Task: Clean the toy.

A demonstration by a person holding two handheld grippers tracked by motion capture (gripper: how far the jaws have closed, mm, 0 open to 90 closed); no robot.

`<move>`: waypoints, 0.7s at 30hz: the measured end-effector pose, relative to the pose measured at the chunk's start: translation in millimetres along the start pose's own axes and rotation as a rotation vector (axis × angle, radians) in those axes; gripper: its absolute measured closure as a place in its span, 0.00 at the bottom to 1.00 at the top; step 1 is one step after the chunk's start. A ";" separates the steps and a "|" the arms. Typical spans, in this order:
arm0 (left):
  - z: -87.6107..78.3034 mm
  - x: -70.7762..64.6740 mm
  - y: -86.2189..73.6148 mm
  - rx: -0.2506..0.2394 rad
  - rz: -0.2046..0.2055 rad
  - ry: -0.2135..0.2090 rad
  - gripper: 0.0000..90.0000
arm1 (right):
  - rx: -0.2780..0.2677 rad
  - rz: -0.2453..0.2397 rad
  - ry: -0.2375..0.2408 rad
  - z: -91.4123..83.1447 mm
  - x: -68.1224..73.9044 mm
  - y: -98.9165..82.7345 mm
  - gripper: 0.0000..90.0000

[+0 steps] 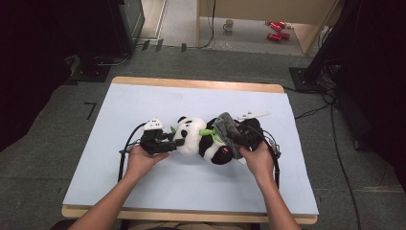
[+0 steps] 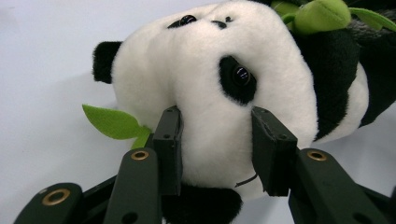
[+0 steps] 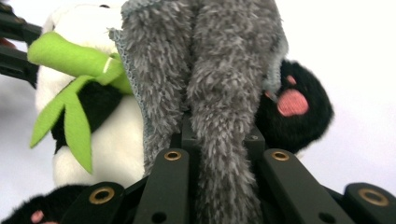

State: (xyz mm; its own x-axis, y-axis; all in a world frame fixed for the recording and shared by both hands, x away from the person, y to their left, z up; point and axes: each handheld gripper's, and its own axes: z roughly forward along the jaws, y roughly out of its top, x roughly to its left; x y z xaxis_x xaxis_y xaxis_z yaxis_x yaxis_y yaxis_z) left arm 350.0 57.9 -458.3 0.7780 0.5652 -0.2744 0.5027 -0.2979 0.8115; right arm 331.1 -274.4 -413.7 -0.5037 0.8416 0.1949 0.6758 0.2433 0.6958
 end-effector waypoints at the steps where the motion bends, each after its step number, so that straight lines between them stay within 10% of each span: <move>1: 0.1 0.2 0.3 0.002 0.006 -0.001 0.65 | -0.002 0.023 0.022 -1.1 -3.8 -3.3 0.88; 21: 3.6 13.2 9.1 0.014 -0.042 -0.048 0.64 | 0.072 0.083 -0.049 -17.2 -20.0 -30.3 0.88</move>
State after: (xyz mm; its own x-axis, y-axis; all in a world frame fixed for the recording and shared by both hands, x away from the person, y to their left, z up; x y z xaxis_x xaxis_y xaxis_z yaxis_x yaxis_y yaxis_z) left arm 366.2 60.0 -456.3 0.7729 0.5401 -0.3330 0.5404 -0.2852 0.7916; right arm 311.4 -306.8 -426.8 -0.4189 0.8823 0.2147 0.7518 0.2044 0.6269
